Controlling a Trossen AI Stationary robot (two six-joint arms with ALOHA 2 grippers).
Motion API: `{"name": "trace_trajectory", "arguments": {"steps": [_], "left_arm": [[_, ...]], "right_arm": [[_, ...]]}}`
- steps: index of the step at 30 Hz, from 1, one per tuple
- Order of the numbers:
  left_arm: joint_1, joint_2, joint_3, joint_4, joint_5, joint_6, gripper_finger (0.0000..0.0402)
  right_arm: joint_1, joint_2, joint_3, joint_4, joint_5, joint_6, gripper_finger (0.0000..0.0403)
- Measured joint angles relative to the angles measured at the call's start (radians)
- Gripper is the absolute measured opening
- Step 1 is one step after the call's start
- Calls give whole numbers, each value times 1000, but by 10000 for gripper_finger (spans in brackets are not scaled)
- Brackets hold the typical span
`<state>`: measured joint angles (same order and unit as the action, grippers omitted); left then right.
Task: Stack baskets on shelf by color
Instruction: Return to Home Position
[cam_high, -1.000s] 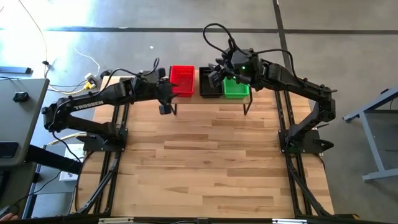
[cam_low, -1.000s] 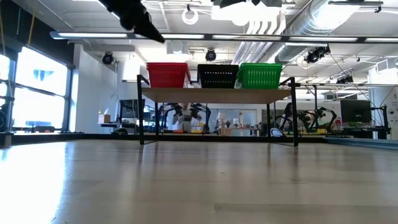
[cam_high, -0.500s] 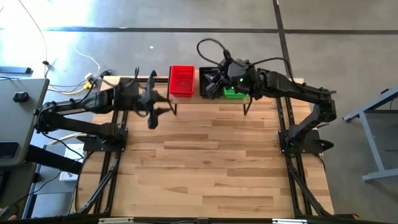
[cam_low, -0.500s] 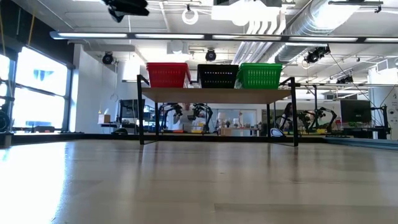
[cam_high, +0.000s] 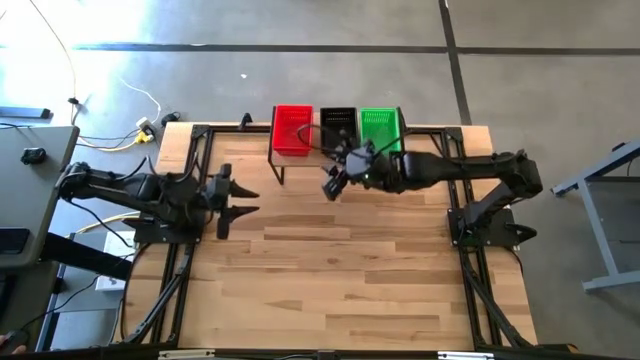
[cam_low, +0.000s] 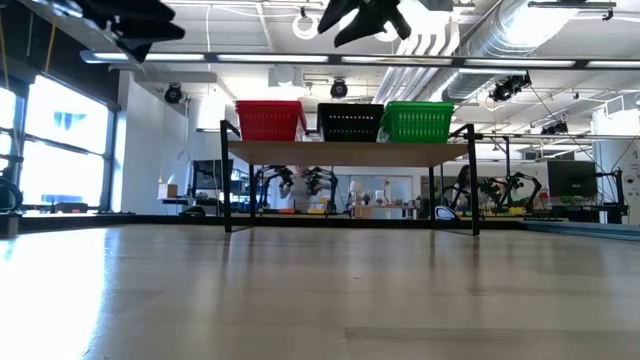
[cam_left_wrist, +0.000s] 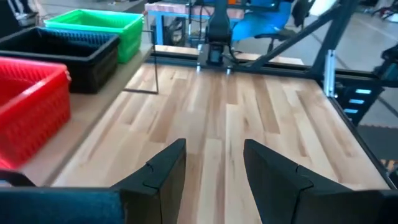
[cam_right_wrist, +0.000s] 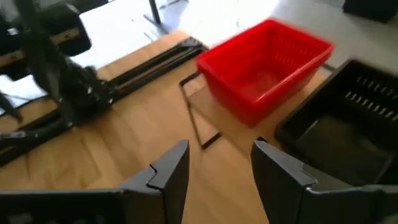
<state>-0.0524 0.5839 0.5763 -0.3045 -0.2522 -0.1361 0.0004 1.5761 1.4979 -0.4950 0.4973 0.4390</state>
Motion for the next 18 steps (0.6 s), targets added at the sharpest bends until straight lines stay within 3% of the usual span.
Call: {"name": "trace_trajectory", "arguments": {"steps": [8, 18], "left_arm": [[-80, -192, -210, 94, -28, -10, 151], [-93, -400, -420, 173, -6, -59, 151]], "right_arm": [[87, 0, -54, 5, 1, 83, 156], [151, -46, -54, -45, 16, 87, 156]]}}
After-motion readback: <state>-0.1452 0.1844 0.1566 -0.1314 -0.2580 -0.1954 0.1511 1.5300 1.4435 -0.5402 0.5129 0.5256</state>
